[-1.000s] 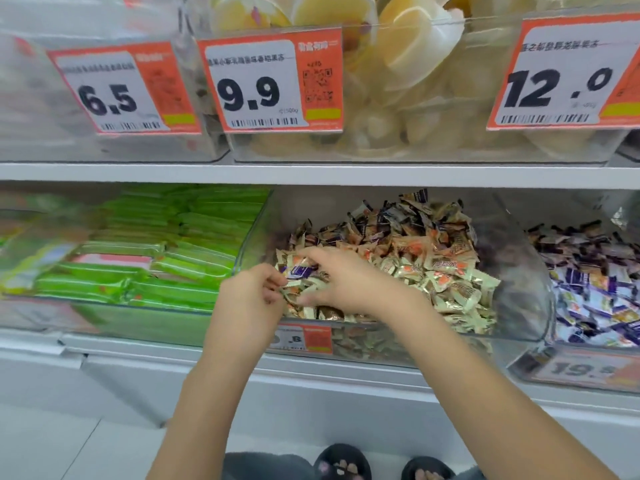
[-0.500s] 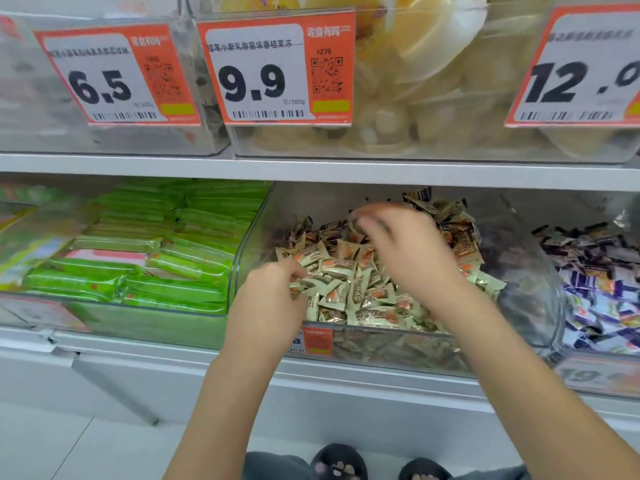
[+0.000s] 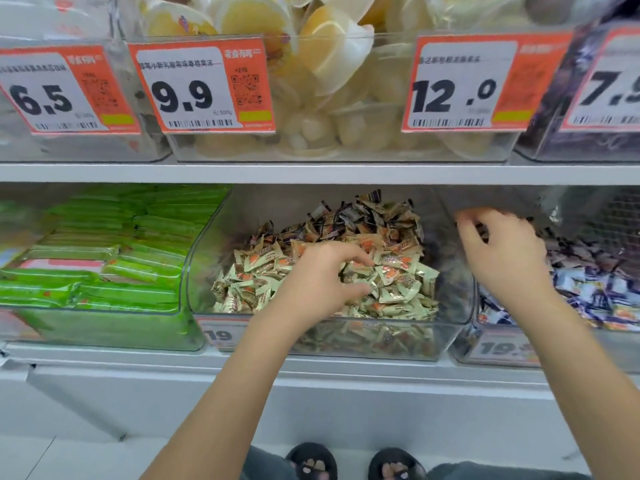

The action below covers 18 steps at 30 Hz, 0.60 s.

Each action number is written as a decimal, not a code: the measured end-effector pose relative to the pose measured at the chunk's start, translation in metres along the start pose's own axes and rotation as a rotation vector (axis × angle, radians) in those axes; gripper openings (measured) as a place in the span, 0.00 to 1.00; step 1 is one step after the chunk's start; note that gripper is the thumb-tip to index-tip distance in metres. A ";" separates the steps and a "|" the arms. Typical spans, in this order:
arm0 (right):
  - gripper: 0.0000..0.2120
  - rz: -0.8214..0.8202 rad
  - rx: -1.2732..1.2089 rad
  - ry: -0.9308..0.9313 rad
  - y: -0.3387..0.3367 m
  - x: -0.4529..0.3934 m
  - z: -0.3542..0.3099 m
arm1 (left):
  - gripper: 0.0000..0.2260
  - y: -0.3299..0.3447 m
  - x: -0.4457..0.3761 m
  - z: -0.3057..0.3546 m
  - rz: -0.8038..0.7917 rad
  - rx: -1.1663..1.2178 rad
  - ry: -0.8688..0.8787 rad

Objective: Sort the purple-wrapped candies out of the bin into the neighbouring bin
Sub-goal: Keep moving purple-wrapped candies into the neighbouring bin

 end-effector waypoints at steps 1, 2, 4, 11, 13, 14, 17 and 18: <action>0.13 -0.008 -0.016 0.015 0.001 -0.001 -0.001 | 0.17 0.011 -0.014 0.007 -0.100 0.044 0.067; 0.13 -0.022 -0.023 0.041 0.003 -0.002 -0.001 | 0.20 0.025 -0.027 0.013 -0.233 0.016 0.130; 0.13 -0.067 -0.036 0.088 0.009 -0.004 -0.001 | 0.25 0.056 -0.050 0.018 -0.553 -0.218 0.215; 0.11 -0.207 -0.154 0.159 0.023 -0.014 0.000 | 0.24 0.080 -0.064 0.006 -0.755 -0.614 0.387; 0.13 -0.232 -0.164 0.146 0.024 -0.014 -0.002 | 0.17 0.066 -0.061 -0.002 -0.736 -0.571 0.379; 0.14 -0.241 -0.181 0.141 0.025 -0.013 -0.003 | 0.14 0.058 -0.060 -0.005 -0.729 -0.548 0.358; 0.16 -0.269 -0.224 0.146 0.027 -0.014 -0.002 | 0.12 0.035 -0.057 -0.013 -0.676 -0.481 0.316; 0.16 -0.279 -0.237 0.148 0.028 -0.015 -0.001 | 0.11 0.029 -0.056 -0.013 -0.654 -0.455 0.312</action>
Point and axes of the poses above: each hand's wrist, its own x-axis away from the middle knuckle, its own y-axis out of the palm, z = x × y, the point moved 3 cm from there along -x, towards the middle knuckle, and after that the axes turned 9 degrees about y, right-handed, at the moved point
